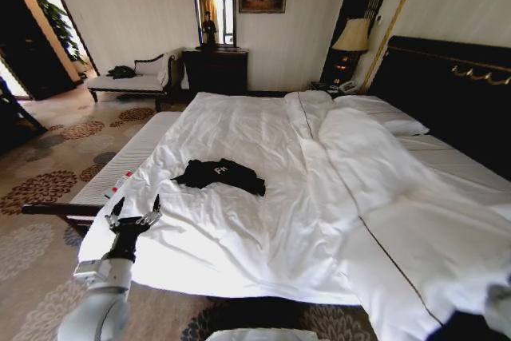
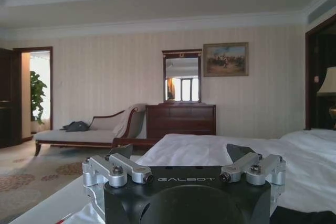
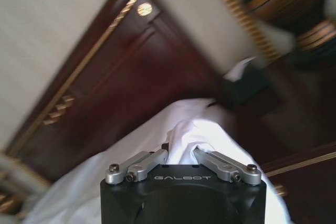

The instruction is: Fold the clothes on the bed.

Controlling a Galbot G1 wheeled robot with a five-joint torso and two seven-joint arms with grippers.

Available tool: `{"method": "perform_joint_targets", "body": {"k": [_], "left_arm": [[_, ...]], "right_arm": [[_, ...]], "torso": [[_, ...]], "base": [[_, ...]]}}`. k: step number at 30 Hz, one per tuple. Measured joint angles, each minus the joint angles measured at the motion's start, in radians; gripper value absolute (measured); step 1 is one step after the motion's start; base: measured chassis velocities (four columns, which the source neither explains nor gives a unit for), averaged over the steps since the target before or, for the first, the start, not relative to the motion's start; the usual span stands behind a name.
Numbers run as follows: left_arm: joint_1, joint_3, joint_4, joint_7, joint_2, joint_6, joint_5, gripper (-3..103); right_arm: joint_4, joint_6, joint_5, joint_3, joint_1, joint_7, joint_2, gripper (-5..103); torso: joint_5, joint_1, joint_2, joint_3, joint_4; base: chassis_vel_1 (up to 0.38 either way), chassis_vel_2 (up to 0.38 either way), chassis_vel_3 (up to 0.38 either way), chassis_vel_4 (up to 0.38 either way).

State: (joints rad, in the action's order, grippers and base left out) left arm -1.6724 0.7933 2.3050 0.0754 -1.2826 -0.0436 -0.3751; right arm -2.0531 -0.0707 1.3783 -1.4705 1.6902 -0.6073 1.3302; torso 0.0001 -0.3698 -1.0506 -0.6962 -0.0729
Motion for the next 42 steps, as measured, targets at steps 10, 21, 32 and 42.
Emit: {"method": "perform_joint_targets", "body": {"k": [10, 21, 32, 42], "left_arm": [[0.047, -0.023, -0.047, 0.002, 0.067, 0.004, -0.044, 100], [0.046, -0.01, -0.065, 0.004, 0.12, 0.01, -0.064, 100], [0.02, 0.02, -0.049, 0.005, 0.127, 0.014, -0.069, 100], [0.014, 0.015, -0.041, 0.006, 0.123, 0.017, -0.072, 100]], "right_arm": [[0.159, -0.073, -0.043, -0.043, 0.018, 0.016, 0.036, 1], [0.342, -0.075, -0.058, -0.056, -0.068, 0.04, -0.054, 1], [0.459, -0.05, -0.1, -0.013, -0.151, -0.033, -0.173, 1], [0.414, -0.009, -0.088, -0.051, -0.084, -0.067, -0.143, 14]], "torso": [[0.0001, 0.0, 0.0, 0.0, 0.0011], [-0.0001, 0.0, 0.0, 0.0, -0.001], [-0.0002, 0.0, 0.0, 0.0, -0.0002], [-0.0001, 0.0, 0.0, 0.0, -0.0013]], "base": [[0.0, 0.0, 0.0, 0.0], [0.0, 0.0, 0.0, 0.0], [0.0, 0.0, 0.0, 0.0], [0.0, 0.0, 0.0, 0.0]]}}
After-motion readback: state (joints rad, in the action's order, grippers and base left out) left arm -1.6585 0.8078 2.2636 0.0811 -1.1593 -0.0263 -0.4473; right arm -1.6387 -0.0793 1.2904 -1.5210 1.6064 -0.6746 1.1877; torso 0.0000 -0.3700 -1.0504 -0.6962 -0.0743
